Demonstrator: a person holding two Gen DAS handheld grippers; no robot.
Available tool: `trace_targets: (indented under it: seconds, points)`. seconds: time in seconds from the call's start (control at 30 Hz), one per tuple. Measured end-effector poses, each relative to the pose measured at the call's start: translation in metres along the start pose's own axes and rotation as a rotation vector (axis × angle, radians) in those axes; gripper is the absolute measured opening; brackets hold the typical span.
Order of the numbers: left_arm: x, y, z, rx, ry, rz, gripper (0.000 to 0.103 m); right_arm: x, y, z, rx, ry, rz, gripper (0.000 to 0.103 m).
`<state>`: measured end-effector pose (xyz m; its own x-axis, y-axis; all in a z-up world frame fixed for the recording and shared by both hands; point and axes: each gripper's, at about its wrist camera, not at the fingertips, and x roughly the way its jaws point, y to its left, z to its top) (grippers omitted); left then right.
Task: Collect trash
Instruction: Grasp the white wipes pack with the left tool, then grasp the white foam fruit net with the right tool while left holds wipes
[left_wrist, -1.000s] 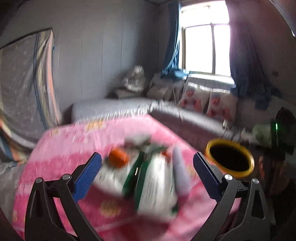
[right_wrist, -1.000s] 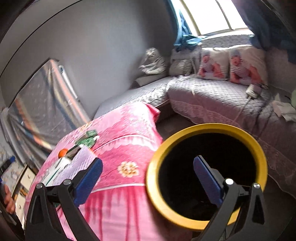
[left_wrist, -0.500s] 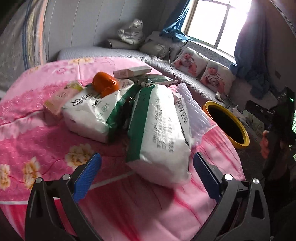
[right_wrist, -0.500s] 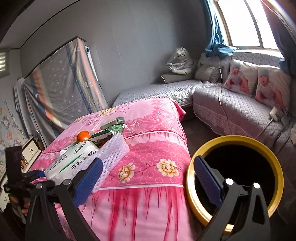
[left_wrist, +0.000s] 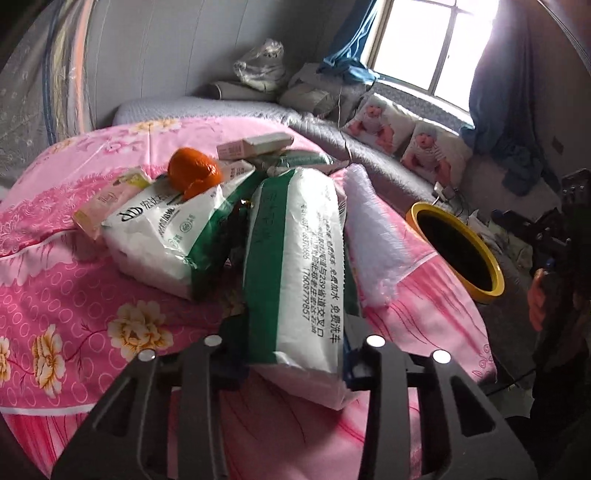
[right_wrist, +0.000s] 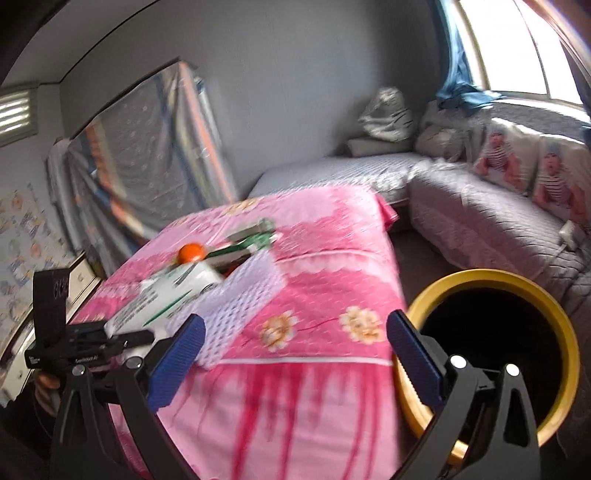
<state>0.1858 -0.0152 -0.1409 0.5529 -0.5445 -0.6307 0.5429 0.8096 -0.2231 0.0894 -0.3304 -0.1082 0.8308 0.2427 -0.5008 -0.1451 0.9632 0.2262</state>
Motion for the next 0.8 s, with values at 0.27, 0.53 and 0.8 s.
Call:
trace_targets:
  seconds: [0.27,0.53,0.8]
  points:
    - [-0.055,0.012,-0.008,-0.081,-0.136,0.016,0.031,0.048,0.043,0.006,0.002,0.158,0.125,0.095]
    - [-0.111,0.041,-0.017,-0.182,-0.270,0.096,0.031,0.096,0.077,0.010,-0.010,0.251,0.055,0.095]
    - [-0.119,0.036,-0.019,-0.160,-0.313,0.099,0.031,0.128,0.107,0.002,-0.076,0.292,-0.051,0.095]
